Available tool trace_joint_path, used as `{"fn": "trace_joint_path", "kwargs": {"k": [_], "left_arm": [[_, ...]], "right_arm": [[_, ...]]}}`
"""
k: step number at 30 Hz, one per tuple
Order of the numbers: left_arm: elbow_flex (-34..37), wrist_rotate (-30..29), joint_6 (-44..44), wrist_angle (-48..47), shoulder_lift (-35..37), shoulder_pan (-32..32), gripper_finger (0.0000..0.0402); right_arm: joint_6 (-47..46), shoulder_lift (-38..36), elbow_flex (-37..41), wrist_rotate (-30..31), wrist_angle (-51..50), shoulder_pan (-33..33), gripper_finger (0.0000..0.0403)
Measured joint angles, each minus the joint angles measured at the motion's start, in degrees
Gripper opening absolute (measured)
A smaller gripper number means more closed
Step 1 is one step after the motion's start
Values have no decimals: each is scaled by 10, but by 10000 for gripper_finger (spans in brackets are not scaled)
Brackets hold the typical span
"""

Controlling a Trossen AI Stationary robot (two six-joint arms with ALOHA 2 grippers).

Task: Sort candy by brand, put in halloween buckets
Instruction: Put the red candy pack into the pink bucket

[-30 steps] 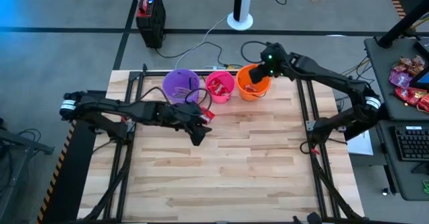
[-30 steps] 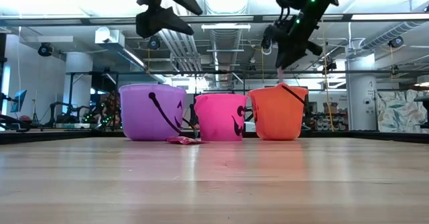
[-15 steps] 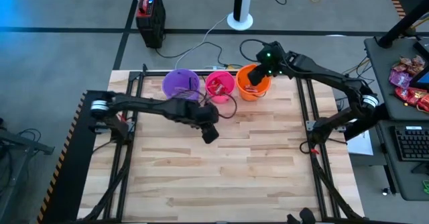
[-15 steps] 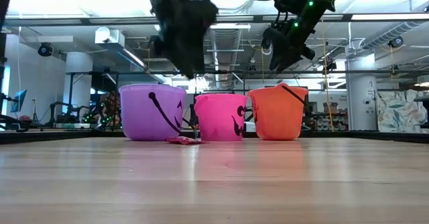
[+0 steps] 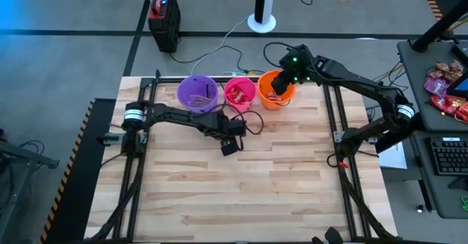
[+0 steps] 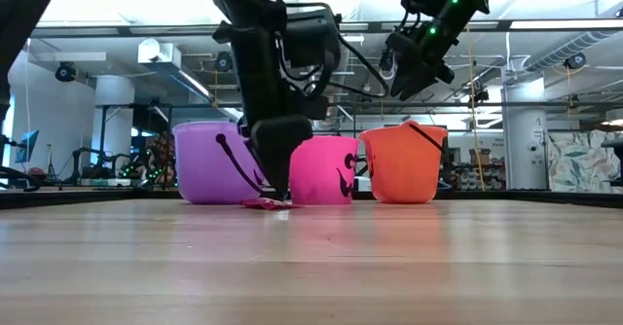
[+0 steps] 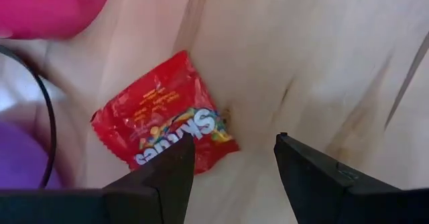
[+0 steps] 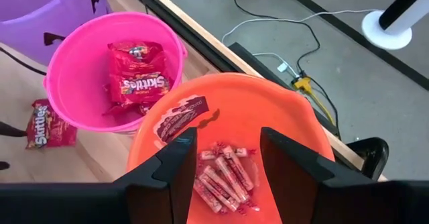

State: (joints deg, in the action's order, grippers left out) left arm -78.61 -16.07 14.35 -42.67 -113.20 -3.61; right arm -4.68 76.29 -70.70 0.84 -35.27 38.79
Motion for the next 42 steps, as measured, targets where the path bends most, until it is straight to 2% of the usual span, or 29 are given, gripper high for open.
{"fn": "trace_joint_path", "kwargs": {"k": [5,11,16,20,24,26,29,32,35,42], "left_arm": [[-6,7,-5,7,-16,-4,190],[-1,74,-10,24,-26,-8,190],[2,137,-68,31,-26,-8,190],[-1,120,-75,28,-25,-8,190],[-19,133,-90,34,-22,-7,190],[-28,97,-90,25,-21,-4,190],[-31,10,-88,22,-21,-4,190],[-19,4,-93,34,-25,-18,189],[-12,-27,-78,7,-37,-23,180],[-5,24,-83,15,-41,-28,137]], "right_arm": [[9,0,0,0,0,0,151],[10,0,0,0,0,0,153],[10,0,0,0,0,0,157],[9,0,1,-8,-5,0,157],[8,0,2,-10,-6,0,155],[7,0,2,-11,-10,0,153],[7,0,3,-11,-19,0,150],[7,0,4,-11,-19,0,148],[6,0,4,-14,-20,-1,150],[2,0,4,-15,-22,-3,151]]}}
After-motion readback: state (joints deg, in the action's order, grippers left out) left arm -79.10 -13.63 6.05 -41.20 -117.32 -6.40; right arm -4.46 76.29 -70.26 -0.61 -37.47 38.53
